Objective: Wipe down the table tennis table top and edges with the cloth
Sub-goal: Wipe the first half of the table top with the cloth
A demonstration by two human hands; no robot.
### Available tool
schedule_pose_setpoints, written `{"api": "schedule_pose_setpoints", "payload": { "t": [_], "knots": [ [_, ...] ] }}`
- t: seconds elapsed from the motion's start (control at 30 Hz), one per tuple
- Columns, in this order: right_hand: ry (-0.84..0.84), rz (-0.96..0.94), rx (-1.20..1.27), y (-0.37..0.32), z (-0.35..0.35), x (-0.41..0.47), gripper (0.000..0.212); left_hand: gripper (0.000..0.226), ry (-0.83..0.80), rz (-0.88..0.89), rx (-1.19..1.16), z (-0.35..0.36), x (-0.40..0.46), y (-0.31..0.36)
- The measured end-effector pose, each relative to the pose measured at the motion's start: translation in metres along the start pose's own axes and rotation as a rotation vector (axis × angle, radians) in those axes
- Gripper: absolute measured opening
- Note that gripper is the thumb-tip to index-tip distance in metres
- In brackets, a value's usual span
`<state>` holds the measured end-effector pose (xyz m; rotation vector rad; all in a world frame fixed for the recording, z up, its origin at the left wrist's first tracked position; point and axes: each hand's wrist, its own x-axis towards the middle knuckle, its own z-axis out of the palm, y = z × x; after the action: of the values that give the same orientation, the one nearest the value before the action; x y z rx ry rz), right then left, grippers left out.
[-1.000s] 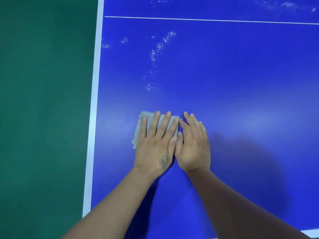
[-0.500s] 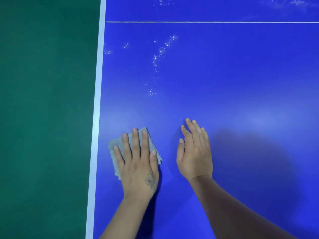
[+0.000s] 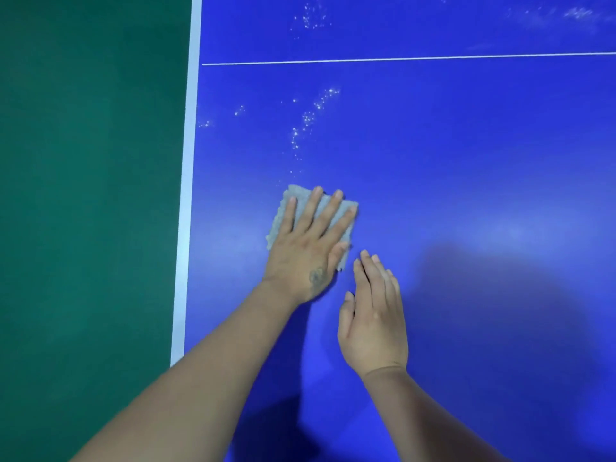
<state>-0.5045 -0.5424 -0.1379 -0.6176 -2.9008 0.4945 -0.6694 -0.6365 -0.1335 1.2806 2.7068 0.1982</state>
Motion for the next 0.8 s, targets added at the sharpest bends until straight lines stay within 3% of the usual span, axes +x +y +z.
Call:
{"api": "schedule_pose_setpoints", "payload": {
  "t": [0.2, 0.37, 0.57, 0.8],
  "knots": [
    [-0.017, -0.003, -0.026, 0.0, -0.004, 0.0, 0.053, 0.06, 0.041, -0.433, -0.045, -0.01, -0.018, -0.045],
    [0.035, -0.056, 0.104, 0.011, -0.014, 0.059, 0.044, 0.061, 0.064, -0.6, -0.072, -0.006, -0.075, -0.018],
    [-0.022, -0.091, -0.049, 0.04, -0.009, 0.16, 0.068, 0.064, -0.006, -0.504, -0.04, 0.002, -0.108, 0.031],
    [0.021, -0.088, -0.007, 0.049, -0.007, 0.17, 0.063, 0.062, -0.023, -0.205, -0.03, -0.003, -0.039, 0.024]
  ]
}}
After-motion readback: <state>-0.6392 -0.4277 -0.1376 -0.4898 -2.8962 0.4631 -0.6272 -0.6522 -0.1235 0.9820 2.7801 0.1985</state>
